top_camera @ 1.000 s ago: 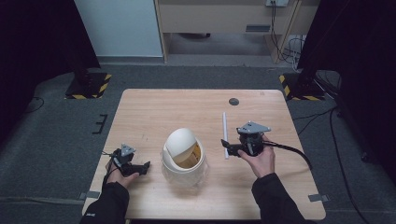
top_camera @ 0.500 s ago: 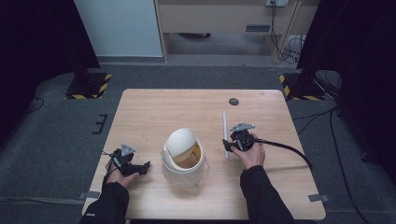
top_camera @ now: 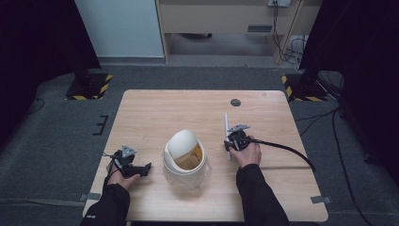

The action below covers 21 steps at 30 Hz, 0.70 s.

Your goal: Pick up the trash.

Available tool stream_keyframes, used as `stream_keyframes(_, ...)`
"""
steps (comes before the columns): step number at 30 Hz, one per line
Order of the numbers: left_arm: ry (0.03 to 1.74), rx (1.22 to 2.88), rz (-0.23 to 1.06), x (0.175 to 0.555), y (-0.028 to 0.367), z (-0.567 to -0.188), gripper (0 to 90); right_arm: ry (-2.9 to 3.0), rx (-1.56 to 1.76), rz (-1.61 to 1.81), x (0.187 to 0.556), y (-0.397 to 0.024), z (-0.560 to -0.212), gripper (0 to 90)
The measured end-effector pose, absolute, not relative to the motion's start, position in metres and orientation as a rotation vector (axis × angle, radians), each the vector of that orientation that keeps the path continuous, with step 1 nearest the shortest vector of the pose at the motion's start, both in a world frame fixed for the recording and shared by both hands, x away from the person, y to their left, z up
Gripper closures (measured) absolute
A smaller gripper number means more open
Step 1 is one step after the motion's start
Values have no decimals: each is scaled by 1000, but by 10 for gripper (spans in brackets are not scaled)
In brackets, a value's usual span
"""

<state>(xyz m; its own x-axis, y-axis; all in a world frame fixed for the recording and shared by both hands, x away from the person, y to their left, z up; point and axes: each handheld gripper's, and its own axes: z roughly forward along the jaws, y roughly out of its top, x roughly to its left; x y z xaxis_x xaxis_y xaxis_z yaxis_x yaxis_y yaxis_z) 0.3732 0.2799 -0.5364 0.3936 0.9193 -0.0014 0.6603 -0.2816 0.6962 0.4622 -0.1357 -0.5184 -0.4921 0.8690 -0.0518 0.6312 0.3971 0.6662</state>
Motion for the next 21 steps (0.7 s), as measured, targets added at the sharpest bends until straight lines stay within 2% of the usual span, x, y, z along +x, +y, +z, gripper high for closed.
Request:
stream_keyframes(11,1346,2039,544,373,280,-536,0,2263,1345,814,462,-134,-521,791)
stream_keyframes(21,1346,2039,544,373,280,-536,0,2247,1360,878,456,-140,-506,798)
